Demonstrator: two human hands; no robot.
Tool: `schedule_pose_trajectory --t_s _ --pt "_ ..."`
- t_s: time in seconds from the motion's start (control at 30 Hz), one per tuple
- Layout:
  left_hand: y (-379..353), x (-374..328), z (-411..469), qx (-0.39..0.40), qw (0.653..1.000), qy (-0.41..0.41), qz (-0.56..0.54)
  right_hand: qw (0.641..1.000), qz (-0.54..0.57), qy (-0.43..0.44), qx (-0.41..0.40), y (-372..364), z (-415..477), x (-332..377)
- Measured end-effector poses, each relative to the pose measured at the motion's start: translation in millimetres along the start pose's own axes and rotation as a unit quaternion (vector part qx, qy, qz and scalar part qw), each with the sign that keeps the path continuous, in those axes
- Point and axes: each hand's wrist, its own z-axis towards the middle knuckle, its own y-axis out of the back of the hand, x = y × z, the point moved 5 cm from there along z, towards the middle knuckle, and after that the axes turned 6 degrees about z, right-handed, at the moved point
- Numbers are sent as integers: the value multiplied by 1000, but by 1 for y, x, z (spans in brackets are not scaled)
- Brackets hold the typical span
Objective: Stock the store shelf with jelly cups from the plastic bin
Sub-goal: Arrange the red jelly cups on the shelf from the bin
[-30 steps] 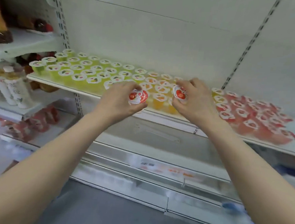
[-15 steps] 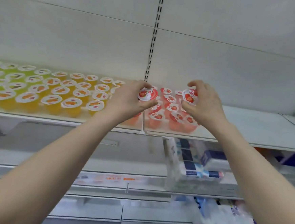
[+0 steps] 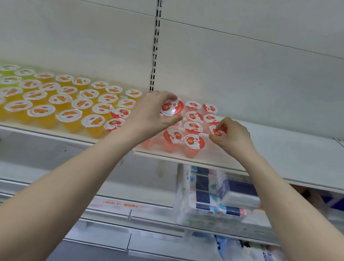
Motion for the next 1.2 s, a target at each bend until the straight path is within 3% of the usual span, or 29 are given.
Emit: schedule_pose_trajectory --t_s 0.23,0.6,0.73,0.87,1.2 --pt "-2 0 -2 3 1000 9 10 1000 25 3 8 -14 4 0" --pt "-29 -49 4 17 996 -66 -50 986 -48 138 81 2 3 -9" --pt "-53 -77 6 50 990 -125 -30 987 -68 145 29 21 3 -21" --pt "-78 -97 4 71 981 -172 60 986 -88 145 -6 30 3 -34" --pt "-110 -92 -5 83 968 -165 170 981 -95 161 -53 34 5 -46"
